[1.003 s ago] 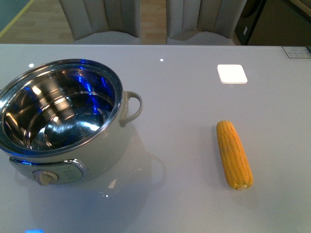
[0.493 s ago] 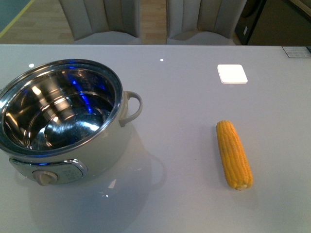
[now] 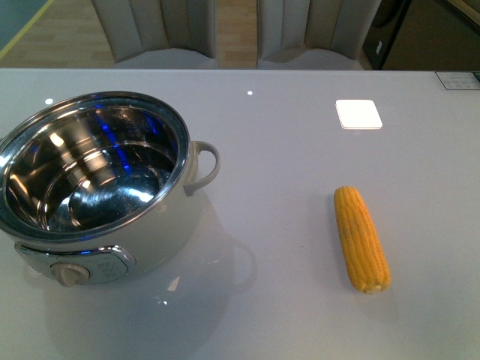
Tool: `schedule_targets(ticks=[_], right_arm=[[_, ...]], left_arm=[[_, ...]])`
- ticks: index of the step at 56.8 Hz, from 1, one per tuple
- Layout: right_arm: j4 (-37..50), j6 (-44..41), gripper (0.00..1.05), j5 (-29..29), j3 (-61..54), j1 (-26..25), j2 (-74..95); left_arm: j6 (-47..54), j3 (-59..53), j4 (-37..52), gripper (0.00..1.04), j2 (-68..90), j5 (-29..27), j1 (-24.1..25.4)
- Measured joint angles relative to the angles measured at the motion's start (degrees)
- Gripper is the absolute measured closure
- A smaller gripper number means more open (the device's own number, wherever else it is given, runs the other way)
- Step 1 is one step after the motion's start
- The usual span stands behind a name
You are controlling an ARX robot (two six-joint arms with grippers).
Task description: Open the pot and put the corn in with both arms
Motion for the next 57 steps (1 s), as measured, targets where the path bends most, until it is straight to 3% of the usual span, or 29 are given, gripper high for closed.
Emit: schedule_targets(ticks=[4, 9, 33, 48, 52, 57], right_arm=[[0.0, 0.0, 0.09, 0.0, 0.0, 0.0, 0.0], [0.0, 0.0, 0.09, 0.0, 0.0, 0.0, 0.0], [0.0, 0.0, 0.09, 0.0, 0.0, 0.0, 0.0], [0.0, 0.0, 0.09, 0.0, 0.0, 0.0, 0.0], [0.0, 0.0, 0.09, 0.0, 0.0, 0.0, 0.0], [0.0, 0.0, 0.09, 0.0, 0.0, 0.0, 0.0]], left_arm=[[0.1, -1.4, -0.8, 0.11, -3.7, 3.4, 0.0], [0.5, -5.6, 1.3, 0.27, -9.7, 5.5, -2.6], [0.7, -12.9, -11.8, 1.0, -31.3, -10.1, -19.3], [0.9, -15.0, -16.9, 1.01, -39.8, -17.1, -26.6], [0.9, -15.0, -19.0, 1.01, -41.7, -22.7, -30.5], [1.0, -15.0, -20.5, 1.01, -43.4, -23.4, -33.6]])
